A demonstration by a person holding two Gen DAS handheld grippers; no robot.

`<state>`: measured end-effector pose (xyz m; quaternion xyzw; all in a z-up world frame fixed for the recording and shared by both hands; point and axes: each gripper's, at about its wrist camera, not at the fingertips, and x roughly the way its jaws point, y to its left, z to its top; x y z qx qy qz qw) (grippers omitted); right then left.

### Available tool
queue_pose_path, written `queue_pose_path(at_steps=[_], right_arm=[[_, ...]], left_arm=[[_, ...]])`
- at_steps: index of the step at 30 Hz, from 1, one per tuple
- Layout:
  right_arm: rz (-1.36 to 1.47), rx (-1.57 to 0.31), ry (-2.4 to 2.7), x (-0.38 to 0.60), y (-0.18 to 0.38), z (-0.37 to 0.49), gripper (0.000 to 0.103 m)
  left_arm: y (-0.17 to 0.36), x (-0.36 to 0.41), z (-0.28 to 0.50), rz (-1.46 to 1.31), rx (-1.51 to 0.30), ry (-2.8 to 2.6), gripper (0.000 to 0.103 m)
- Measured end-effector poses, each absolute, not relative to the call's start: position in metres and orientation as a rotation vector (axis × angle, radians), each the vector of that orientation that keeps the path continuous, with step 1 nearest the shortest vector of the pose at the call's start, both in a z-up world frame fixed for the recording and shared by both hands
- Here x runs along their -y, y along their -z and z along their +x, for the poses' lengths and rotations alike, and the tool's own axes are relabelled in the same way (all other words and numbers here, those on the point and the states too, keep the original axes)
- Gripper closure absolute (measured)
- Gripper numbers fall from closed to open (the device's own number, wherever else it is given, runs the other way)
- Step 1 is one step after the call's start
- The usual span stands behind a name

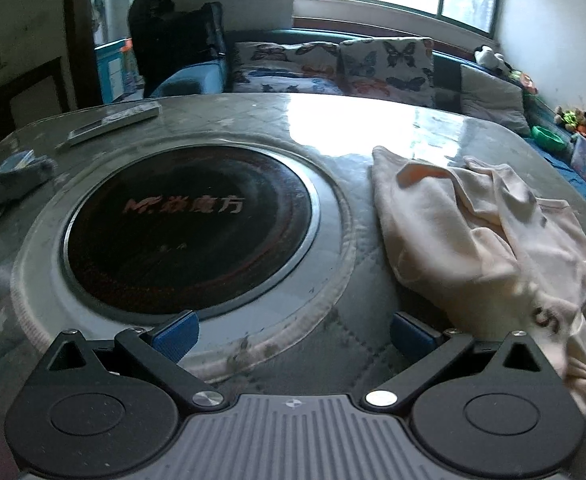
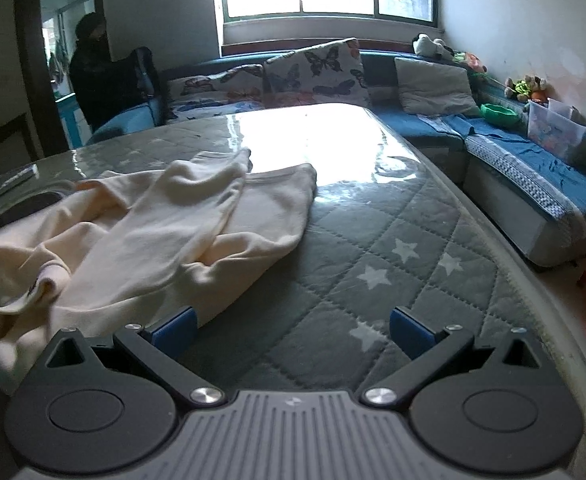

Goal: Fold clothes
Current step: 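Move both grippers toward the crumpled cream sweatshirt on the table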

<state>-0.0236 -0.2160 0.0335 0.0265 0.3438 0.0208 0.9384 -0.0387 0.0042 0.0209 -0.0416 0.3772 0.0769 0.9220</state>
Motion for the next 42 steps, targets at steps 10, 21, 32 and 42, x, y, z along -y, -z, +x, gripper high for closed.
queue_pose_path(at_steps=[10, 21, 32, 42], right_arm=[[0.018, -0.672, -0.105, 0.196, -0.047, -0.047, 0.000], [-0.003, -0.655, -0.151, 0.181, -0.053, -0.060, 0.000], [0.001, -0.661, -0.173, 0.175, -0.051, -0.069, 0.000], [-0.003, -0.660, -0.196, 0.170, -0.052, -0.069, 0.000]], left_arm=[[-0.040, -0.008, -0.062, -0.095, -0.757, -0.227, 0.000], [-0.048, 0.012, -0.070, -0.063, -0.767, -0.192, 0.000], [-0.050, 0.034, -0.073, -0.033, -0.784, -0.150, 0.000], [-0.050, 0.043, -0.071, -0.015, -0.801, -0.131, 0.000]])
